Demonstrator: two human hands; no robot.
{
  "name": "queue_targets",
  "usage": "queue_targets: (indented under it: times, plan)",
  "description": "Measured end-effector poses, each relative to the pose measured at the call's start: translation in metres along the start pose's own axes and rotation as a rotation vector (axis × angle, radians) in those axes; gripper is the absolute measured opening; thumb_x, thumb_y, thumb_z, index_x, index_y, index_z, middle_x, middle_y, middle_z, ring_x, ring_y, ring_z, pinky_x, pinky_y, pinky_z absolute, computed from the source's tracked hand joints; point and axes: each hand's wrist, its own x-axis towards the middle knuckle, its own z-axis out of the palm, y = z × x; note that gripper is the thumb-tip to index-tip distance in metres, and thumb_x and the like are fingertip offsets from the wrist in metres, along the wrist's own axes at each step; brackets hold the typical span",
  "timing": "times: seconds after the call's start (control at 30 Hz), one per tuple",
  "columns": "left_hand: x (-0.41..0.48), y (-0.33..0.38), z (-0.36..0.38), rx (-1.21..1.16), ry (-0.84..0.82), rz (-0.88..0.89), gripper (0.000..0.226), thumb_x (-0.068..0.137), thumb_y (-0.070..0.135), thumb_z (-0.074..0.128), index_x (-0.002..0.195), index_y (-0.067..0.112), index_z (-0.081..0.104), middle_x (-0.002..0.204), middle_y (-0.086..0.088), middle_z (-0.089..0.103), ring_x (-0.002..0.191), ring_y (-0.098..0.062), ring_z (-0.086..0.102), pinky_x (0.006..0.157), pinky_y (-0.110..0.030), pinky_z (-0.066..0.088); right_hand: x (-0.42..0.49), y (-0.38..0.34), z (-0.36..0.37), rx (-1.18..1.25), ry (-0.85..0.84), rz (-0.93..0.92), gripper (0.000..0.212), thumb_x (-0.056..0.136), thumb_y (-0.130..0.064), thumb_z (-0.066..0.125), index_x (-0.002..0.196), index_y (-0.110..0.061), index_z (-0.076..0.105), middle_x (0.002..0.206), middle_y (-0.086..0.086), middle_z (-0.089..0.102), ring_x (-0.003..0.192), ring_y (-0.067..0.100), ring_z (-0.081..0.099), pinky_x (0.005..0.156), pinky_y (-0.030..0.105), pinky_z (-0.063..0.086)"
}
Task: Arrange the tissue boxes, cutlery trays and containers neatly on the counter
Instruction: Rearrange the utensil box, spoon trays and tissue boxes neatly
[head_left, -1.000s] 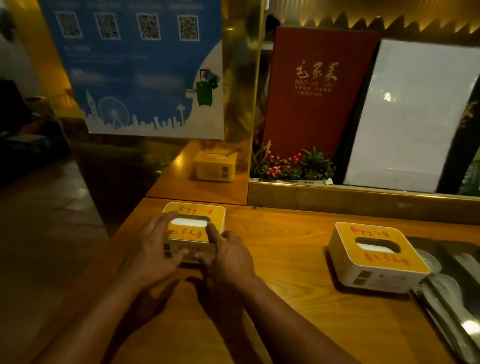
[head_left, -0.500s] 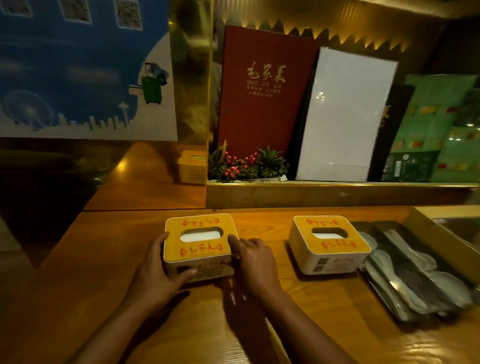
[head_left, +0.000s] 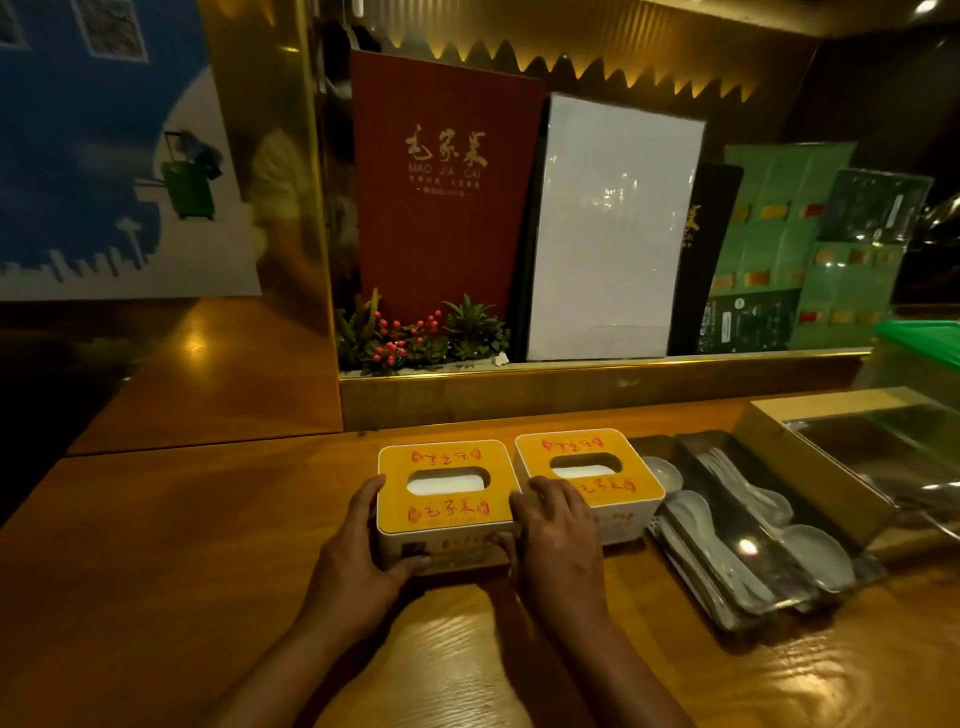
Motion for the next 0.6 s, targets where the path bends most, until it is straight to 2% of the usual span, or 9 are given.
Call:
queue_targets:
  times: [0.2, 0.33, 0.4, 0.6]
  plan:
    - [0.000, 0.004, 0.009, -0.025, 0.004, -0.025, 0.116, 0.066, 0.021, 0.091, 0.154, 0.044, 0.018, 0.123, 0.033, 0.048, 0.119, 0.000, 0.049, 0.093, -0.025, 0.050, 0.002, 0.008, -0.003, 0.084, -0.030, 0.013, 0.051, 0.077, -0.041, 0.077, 0.121, -0.018, 0.063, 0.125, 0.004, 0.058, 0.122, 0.027, 0.049, 0.094, 0.042, 0.047]
    - [0.000, 0.009, 0.014, 0.000, 0.001, -0.019, 0.105, 0.069, 0.019, 0.089, 0.144, 0.053, 0.024, 0.111, 0.038, 0.052, 0.108, 0.002, 0.055, 0.078, -0.008, 0.049, 0.003, 0.011, -0.002, 0.106, -0.018, 0.015, 0.048, 0.075, -0.038, 0.079, 0.117, -0.018, 0.066, 0.121, 0.002, 0.060, 0.117, 0.024, 0.051, 0.091, 0.039, 0.047]
    - [0.001, 0.011, 0.016, -0.002, 0.005, -0.028, 0.105, 0.069, 0.016, 0.089, 0.143, 0.052, 0.024, 0.111, 0.038, 0.052, 0.109, 0.002, 0.054, 0.076, -0.006, 0.048, 0.003, 0.013, -0.002, 0.129, -0.020, 0.025, 0.050, 0.076, -0.037, 0.079, 0.119, -0.017, 0.066, 0.121, 0.001, 0.060, 0.118, 0.023, 0.051, 0.092, 0.039, 0.048]
    - [0.001, 0.011, 0.018, 0.011, 0.013, -0.057, 0.107, 0.068, 0.016, 0.089, 0.151, 0.041, 0.027, 0.112, 0.037, 0.050, 0.113, -0.002, 0.053, 0.085, -0.016, 0.050, 0.005, 0.017, -0.002, 0.184, -0.010, 0.018, 0.050, 0.075, -0.036, 0.080, 0.118, -0.016, 0.067, 0.122, 0.001, 0.060, 0.118, 0.023, 0.051, 0.093, 0.039, 0.049]
